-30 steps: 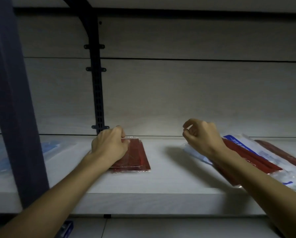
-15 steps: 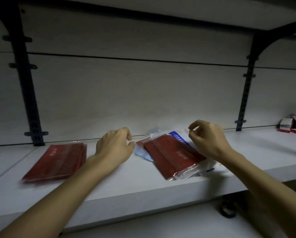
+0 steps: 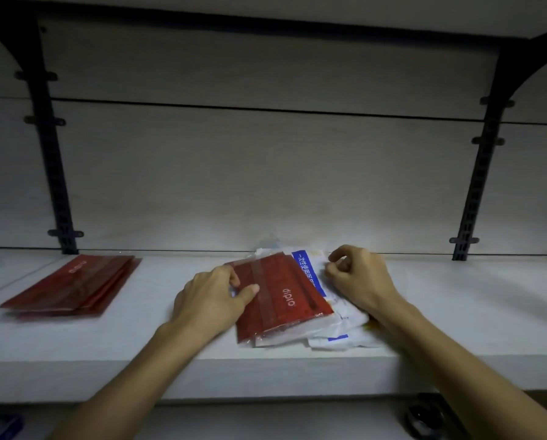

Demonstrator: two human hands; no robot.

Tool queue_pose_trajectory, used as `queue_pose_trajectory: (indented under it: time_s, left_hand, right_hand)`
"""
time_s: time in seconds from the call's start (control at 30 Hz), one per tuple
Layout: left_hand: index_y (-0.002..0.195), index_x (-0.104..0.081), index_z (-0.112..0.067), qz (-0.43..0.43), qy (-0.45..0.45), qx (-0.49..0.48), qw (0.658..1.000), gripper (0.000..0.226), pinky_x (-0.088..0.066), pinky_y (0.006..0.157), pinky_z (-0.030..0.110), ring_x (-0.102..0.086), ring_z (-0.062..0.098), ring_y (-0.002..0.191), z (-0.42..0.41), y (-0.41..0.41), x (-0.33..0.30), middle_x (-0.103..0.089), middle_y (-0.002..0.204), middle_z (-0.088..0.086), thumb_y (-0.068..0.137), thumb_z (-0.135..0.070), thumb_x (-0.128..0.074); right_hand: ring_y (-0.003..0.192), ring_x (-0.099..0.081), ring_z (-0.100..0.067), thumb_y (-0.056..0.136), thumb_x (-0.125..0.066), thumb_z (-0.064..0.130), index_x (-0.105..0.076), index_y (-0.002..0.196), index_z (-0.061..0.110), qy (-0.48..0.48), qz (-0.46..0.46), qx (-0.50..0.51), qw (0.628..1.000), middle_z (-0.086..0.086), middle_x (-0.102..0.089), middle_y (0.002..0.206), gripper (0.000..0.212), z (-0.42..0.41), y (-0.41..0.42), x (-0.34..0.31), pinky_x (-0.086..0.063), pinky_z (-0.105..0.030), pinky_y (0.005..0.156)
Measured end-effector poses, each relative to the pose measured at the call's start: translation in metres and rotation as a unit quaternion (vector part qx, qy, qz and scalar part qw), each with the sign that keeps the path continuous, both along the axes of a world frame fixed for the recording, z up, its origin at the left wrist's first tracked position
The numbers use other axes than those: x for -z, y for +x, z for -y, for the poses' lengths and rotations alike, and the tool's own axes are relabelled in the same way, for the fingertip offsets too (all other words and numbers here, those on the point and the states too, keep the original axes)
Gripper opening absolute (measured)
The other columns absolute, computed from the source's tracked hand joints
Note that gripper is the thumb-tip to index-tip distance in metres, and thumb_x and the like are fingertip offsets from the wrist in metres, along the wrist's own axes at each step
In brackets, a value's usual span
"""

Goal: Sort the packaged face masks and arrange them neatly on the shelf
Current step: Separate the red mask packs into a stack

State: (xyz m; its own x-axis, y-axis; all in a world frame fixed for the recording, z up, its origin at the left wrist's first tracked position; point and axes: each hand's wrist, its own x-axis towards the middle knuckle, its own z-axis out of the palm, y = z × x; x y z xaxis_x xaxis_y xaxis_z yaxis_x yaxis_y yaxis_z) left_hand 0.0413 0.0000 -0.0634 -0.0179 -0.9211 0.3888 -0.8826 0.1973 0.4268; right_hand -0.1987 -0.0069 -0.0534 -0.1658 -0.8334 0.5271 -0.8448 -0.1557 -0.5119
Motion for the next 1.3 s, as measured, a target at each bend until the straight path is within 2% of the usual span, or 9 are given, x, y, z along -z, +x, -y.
queue_pose_trajectory:
  time_s: [0.1, 0.3, 0.6, 0.8, 0.87, 1.0, 1.13, 1.23, 1.3]
  left_hand:
    - [0.098, -0.056, -0.025, -0.015, 0.016, -0.036, 0.999, 0.043, -0.037, 0.07, 0.026, -0.048, 0.015, 0.084, -0.003, -0.002, 0.003, -0.053, 0.091, -0.007, 0.083, -0.065, -0.055]
    - [0.085, -0.065, -0.019, -0.038, 0.036, -0.081, 0.995, 0.047, -0.043, 0.068, 0.027, -0.06, 0.019, 0.082, 0.005, 0.002, 0.007, -0.068, 0.088, -0.002, 0.076, -0.065, -0.064]
    - [0.083, -0.066, -0.023, -0.054, 0.039, -0.105, 0.992, 0.026, -0.049, 0.076, 0.031, -0.06, 0.019, 0.086, 0.008, 0.007, 0.01, -0.065, 0.088, -0.003, 0.083, -0.05, -0.067]
    - [0.09, -0.056, -0.022, -0.1, 0.006, -0.081, 0.992, 0.017, -0.043, 0.076, 0.03, -0.057, 0.019, 0.093, 0.004, 0.008, 0.01, -0.062, 0.085, -0.007, 0.087, -0.037, -0.065]
    - [0.091, -0.055, -0.022, -0.109, 0.0, -0.071, 0.992, 0.017, -0.045, 0.078, 0.031, -0.057, 0.019, 0.093, 0.003, 0.009, 0.01, -0.063, 0.083, -0.007, 0.088, -0.036, -0.064]
    - [0.089, -0.054, -0.021, -0.104, -0.001, -0.055, 0.993, 0.016, -0.047, 0.076, 0.033, -0.058, 0.02, 0.089, 0.002, 0.008, 0.009, -0.063, 0.086, -0.002, 0.091, -0.036, -0.059]
    - [0.093, -0.05, -0.018, -0.131, -0.02, -0.042, 0.99, 0.016, -0.042, 0.067, 0.033, -0.058, 0.024, 0.084, 0.001, 0.007, 0.007, -0.061, 0.081, 0.002, 0.096, -0.033, -0.051]
    - [0.095, -0.045, -0.016, -0.145, -0.059, -0.03, 0.987, 0.016, -0.041, 0.064, 0.035, -0.057, 0.027, 0.077, -0.001, 0.005, 0.005, -0.056, 0.071, 0.002, 0.098, -0.032, -0.048]
    - [0.096, -0.044, -0.016, -0.16, -0.078, -0.034, 0.983, 0.016, -0.043, 0.067, 0.036, -0.056, 0.028, 0.077, -0.003, 0.004, 0.003, -0.058, 0.076, 0.004, 0.098, -0.031, -0.047]
  right_hand:
    - [0.082, -0.063, -0.017, 0.083, -0.067, 0.041, -0.071, 0.092, 0.015, 0.028, 0.021, -0.004, 0.999, 0.0, -0.073, 0.087, 0.028, 0.005, -0.005, 0.003, -0.048, -0.028, 0.07]
    - [0.08, -0.063, -0.02, 0.072, -0.07, 0.063, -0.071, 0.083, 0.012, 0.062, -0.001, 0.009, 0.998, 0.0, -0.071, 0.081, 0.053, 0.005, -0.006, 0.003, -0.053, -0.036, 0.076]
    - [0.086, -0.065, -0.019, 0.079, -0.076, 0.041, -0.068, 0.077, 0.017, 0.073, 0.068, -0.021, 0.995, 0.001, -0.07, 0.081, 0.025, 0.002, -0.011, 0.004, -0.053, -0.035, 0.081]
    - [0.097, -0.065, -0.021, 0.078, -0.077, 0.039, -0.073, 0.096, 0.014, 0.072, 0.105, -0.011, 0.992, -0.002, -0.073, 0.095, 0.031, 0.006, -0.014, 0.008, -0.051, -0.034, 0.086]
    - [0.094, -0.065, -0.019, 0.079, -0.076, 0.039, -0.071, 0.097, 0.017, 0.068, 0.106, -0.011, 0.992, 0.001, -0.072, 0.09, 0.029, 0.005, -0.015, 0.008, -0.05, -0.031, 0.082]
    - [0.077, -0.062, -0.008, 0.084, -0.071, 0.037, -0.069, 0.086, 0.024, 0.018, 0.095, -0.039, 0.995, 0.009, -0.067, 0.078, 0.014, -0.003, -0.012, 0.002, -0.042, -0.02, 0.059]
    - [0.054, -0.052, 0.0, 0.083, -0.072, 0.037, -0.069, 0.069, 0.026, -0.017, 0.089, -0.079, 0.993, 0.014, -0.059, 0.056, 0.018, -0.011, -0.006, 0.0, -0.035, -0.01, 0.049]
    - [0.058, -0.055, -0.001, 0.083, -0.073, 0.035, -0.067, 0.065, 0.027, -0.021, 0.094, -0.09, 0.991, 0.01, -0.064, 0.06, 0.021, -0.015, -0.005, -0.004, -0.04, -0.013, 0.055]
    - [0.069, -0.062, -0.01, 0.083, -0.071, 0.041, -0.067, 0.066, 0.026, -0.006, 0.053, -0.083, 0.995, 0.007, -0.068, 0.068, 0.022, -0.019, -0.002, -0.012, -0.05, -0.028, 0.065]
